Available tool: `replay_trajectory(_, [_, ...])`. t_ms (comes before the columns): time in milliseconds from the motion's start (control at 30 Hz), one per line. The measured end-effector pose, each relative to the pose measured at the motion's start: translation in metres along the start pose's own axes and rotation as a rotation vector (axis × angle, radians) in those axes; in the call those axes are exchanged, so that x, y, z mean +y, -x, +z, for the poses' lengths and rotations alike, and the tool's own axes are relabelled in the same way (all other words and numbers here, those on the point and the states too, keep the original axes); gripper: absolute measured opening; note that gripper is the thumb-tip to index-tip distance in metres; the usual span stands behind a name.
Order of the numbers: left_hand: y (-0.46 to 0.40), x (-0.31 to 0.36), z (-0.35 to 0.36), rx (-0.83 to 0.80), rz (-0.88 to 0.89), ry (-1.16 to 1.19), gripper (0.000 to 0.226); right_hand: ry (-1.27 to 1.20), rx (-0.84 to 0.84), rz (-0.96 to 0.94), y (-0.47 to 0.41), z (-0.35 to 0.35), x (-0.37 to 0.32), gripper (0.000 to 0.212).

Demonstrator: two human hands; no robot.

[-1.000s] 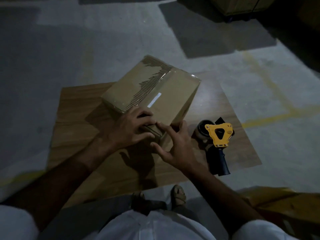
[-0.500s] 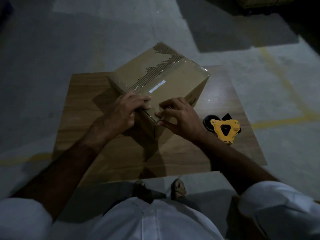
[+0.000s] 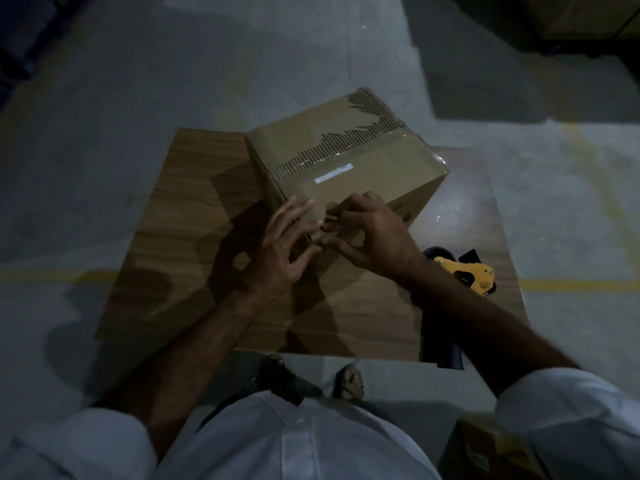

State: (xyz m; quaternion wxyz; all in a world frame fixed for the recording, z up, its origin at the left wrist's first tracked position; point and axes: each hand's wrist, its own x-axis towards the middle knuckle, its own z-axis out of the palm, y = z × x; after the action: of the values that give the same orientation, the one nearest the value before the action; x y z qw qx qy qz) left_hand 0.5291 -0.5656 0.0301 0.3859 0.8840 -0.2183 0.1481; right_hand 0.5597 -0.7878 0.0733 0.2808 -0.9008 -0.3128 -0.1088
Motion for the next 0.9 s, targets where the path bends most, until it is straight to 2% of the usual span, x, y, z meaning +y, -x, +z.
replay_trajectory(100, [-0.001, 0.005, 0.001, -0.011, -0.032, 0.002, 0.052, 0.041, 0.049, 0.006, 0.005, 0.012, -0.002, 0.030])
replay_trajectory(233, [-0.002, 0.000, -0.018, -0.144, -0.042, 0.025, 0.060, 0.037, 0.037, -0.010, 0.016, 0.018, 0.000, 0.025])
replay_trajectory(433, [-0.015, -0.009, -0.041, -0.265, 0.126, -0.105, 0.059, -0.016, 0.043, -0.002, 0.001, 0.010, 0.002, 0.028])
replay_trajectory(700, [-0.025, -0.007, -0.044, -0.230, 0.233, -0.276, 0.054, 0.054, 0.098, -0.002, 0.011, 0.020, -0.001, 0.019])
replay_trajectory(900, [-0.020, -0.003, -0.031, -0.159, 0.241, -0.273, 0.054, -0.028, 0.034, 0.088, 0.009, 0.006, -0.010, 0.043])
